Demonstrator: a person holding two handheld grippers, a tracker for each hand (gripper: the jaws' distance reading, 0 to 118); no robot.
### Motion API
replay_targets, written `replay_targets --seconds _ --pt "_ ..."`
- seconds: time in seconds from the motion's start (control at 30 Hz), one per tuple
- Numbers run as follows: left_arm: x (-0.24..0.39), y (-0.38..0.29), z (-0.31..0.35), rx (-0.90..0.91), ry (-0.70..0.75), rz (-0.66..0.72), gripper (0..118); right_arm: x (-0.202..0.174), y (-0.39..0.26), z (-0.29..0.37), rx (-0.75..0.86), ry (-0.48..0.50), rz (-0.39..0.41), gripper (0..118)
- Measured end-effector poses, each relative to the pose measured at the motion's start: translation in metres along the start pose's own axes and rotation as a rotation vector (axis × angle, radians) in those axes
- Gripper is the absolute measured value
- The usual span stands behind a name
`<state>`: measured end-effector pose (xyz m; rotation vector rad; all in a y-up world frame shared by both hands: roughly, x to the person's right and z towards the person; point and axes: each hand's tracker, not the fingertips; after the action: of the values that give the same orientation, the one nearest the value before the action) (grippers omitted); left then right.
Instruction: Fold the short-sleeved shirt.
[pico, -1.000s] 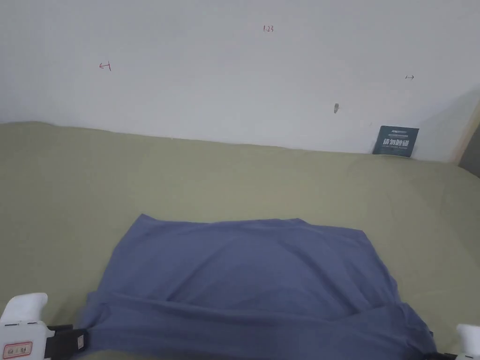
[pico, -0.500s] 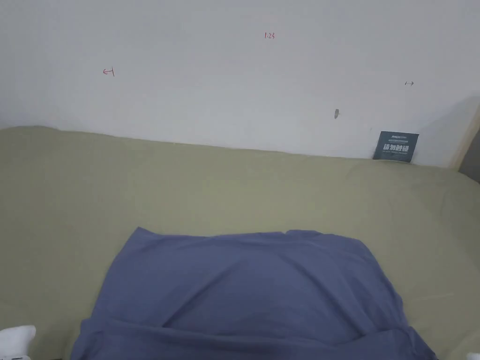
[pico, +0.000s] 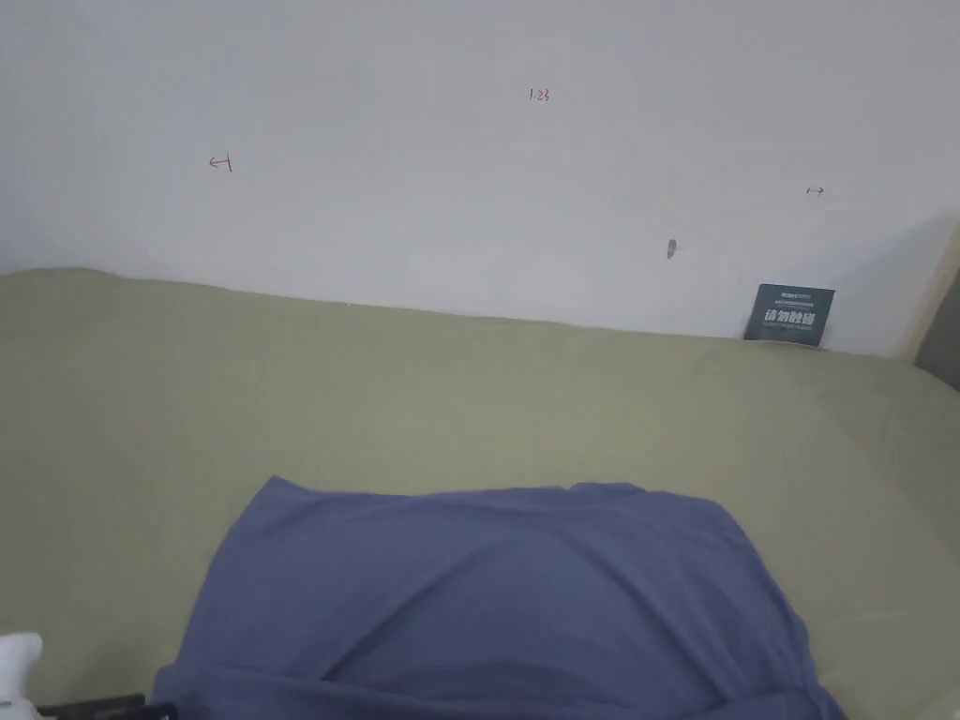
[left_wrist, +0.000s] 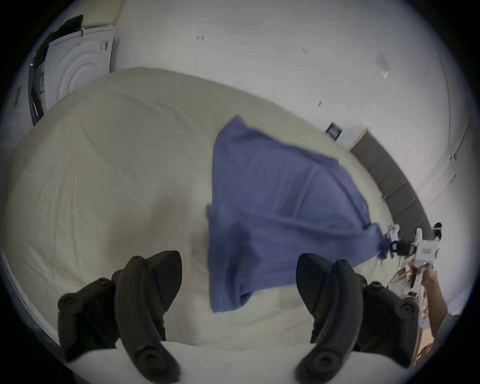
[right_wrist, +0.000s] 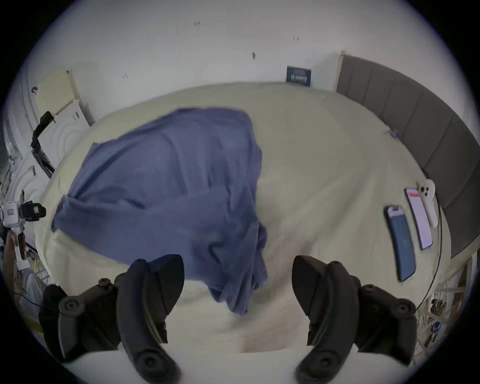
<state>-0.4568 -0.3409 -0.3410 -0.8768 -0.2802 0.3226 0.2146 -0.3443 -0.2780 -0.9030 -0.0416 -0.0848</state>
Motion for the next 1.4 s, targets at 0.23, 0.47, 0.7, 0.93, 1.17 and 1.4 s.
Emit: replay_targets --seconds 0.23,0.47,0.7,0.93,1.17,1.4 --pt "0.035 0.089 -0.016 0.061 0.077 -0.022 80 -0.027 0.094 -0.016 0.035 -0.028 -0.006 60" --pt "0.044 0.158 -0.104 -0.002 0.084 -0.031 0 -0.054 0.158 -0.066 0.052 -0.021 0.042 6" --pt "0.041 0.230 -0.190 -0.020 0.129 -0.096 118 -0.043 0.192 -0.099 0.044 -0.044 0.084 6" --pt "0.042 0.228 -0.247 -0.139 0.163 -0.130 117 -0.014 0.223 -0.129 0.018 -0.097 0.094 6" --pt "0.033 0.217 -0.257 -0.172 0.244 -0.198 29 0.004 0.258 -0.176 -0.016 -0.042 0.011 8" --pt "0.033 0.223 -0.254 -0.166 0.211 -0.227 1 0.003 0.291 -0.250 -0.077 -0.090 -0.020 95"
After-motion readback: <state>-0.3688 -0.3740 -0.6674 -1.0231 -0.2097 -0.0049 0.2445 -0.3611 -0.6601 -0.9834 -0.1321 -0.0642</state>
